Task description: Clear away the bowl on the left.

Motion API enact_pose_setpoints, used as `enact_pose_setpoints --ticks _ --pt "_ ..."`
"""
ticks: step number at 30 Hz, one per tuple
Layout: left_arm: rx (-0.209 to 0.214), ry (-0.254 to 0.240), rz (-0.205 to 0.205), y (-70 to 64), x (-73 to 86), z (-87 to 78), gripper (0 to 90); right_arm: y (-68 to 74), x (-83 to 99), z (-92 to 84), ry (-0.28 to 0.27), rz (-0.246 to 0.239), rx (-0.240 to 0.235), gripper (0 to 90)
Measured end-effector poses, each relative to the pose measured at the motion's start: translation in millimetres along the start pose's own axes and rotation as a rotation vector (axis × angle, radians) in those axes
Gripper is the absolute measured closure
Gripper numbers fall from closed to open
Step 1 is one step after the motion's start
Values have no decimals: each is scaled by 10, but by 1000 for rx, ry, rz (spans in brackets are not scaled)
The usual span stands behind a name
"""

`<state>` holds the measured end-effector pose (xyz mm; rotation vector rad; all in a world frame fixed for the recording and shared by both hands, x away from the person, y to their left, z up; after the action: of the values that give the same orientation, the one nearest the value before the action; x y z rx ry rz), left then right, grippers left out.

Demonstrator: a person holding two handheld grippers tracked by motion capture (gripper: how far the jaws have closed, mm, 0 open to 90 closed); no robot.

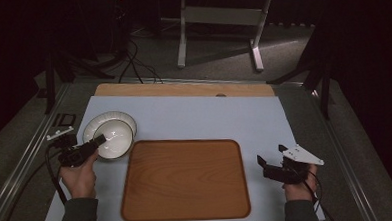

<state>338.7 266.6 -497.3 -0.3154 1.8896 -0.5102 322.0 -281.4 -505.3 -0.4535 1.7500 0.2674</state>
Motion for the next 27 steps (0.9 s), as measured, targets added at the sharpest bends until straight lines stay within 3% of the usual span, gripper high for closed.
enact_pose_setpoints --ticks 27 --pt "96 41 75 -481 139 26 801 -55 -26 -35 -16 7 10 138"
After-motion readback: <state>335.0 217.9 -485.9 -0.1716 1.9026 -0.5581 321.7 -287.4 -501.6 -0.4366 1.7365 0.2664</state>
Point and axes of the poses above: each handheld gripper's, and its own axes: z roughly forward along the jaws, x roughly out of its underside, y roughly to its left, the point moved 6 cm from there along z, roughly forward along the jaws, and after that the axes turned 15 degrees about -y, right-handed, at the moved point
